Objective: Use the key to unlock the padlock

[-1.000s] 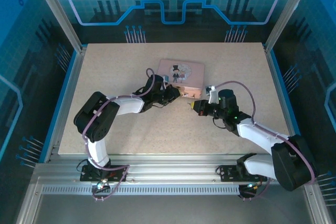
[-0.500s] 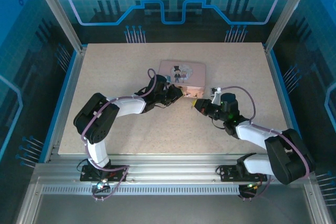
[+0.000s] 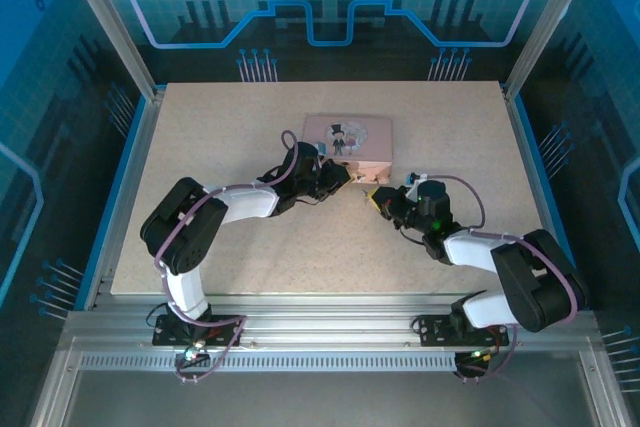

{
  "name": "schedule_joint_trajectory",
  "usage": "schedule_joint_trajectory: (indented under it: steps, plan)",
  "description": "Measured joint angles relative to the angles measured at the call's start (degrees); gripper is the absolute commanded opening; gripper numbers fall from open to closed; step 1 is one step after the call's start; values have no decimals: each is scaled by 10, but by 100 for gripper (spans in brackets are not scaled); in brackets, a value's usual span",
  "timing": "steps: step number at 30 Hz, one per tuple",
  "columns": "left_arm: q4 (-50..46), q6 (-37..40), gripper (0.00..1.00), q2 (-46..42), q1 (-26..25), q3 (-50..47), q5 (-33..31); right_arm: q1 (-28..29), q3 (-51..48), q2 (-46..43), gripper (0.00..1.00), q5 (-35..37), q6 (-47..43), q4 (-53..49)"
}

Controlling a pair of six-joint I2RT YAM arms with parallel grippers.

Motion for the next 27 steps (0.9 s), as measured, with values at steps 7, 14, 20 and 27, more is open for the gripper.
schedule_joint_trajectory:
  steps: [7,14,20,27]
  plan:
    - [5,0,4,0,-2,0,0,5,0,45,0,15,67,53]
    - [19,-5,4,0,-3,0,0,14,0,78,0,18,94,100]
    - [30,-14,4,0,-3,0,0,15,2,86,0,23,101,124]
    - [30,-15,4,0,-3,0,1,15,13,90,0,28,101,136]
